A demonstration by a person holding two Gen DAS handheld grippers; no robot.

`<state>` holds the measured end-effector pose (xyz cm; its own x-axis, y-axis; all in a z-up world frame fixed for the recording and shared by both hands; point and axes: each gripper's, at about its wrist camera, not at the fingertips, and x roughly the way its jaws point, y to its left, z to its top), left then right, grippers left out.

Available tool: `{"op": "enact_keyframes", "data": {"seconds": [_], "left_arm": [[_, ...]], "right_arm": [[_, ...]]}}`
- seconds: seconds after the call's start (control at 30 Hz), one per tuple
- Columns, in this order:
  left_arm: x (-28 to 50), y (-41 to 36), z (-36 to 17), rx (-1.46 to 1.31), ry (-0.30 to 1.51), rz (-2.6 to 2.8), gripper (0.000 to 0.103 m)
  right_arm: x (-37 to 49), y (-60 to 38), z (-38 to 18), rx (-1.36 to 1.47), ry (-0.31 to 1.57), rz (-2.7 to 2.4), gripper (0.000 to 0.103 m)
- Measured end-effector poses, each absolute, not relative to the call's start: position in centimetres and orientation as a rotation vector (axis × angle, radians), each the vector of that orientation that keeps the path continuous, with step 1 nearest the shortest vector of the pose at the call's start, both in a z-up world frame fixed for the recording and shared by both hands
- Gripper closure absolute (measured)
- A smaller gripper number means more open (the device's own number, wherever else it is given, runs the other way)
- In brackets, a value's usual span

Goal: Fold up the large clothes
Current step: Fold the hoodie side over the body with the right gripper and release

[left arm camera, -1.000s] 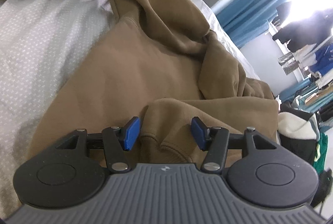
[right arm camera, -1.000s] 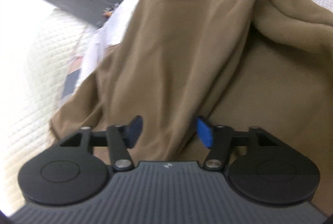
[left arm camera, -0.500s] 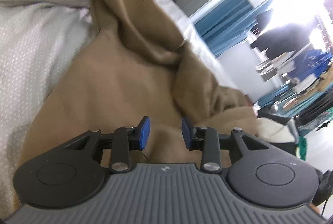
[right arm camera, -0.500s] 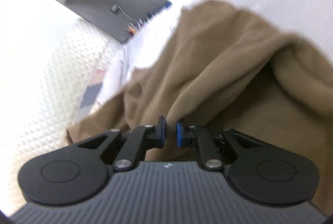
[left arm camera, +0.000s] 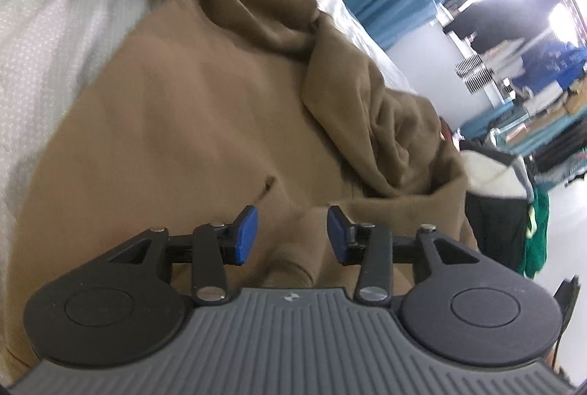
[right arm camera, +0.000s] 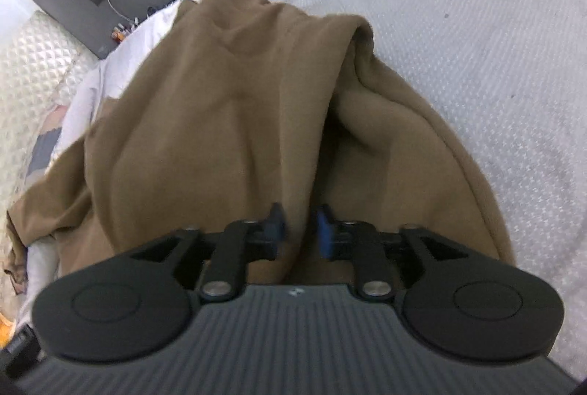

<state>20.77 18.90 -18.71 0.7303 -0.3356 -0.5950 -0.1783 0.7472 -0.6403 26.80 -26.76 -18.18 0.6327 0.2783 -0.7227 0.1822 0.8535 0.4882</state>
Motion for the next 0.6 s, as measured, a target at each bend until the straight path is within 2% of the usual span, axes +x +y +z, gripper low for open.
{"op": "enact_keyframes", "data": {"seconds": [0.03, 0.37, 0.6], "left_arm": [[20.8, 18.7, -18.7, -0.735, 0.765, -0.105, 0.055], [21.6, 17.1, -19.0, -0.673, 0.791, -0.143, 0.055], [22.5, 16.5, -19.4, -0.65, 0.809, -0.145, 0.055]], "right_arm": [[25.9, -27.4, -17.9, 0.56, 0.877, 0.063, 0.057], [25.0, -24.8, -14.3, 0.387, 0.649, 0.144, 0.057], [25.4, -20.3, -14.6, 0.282, 0.714, 0.344, 0.057]]}}
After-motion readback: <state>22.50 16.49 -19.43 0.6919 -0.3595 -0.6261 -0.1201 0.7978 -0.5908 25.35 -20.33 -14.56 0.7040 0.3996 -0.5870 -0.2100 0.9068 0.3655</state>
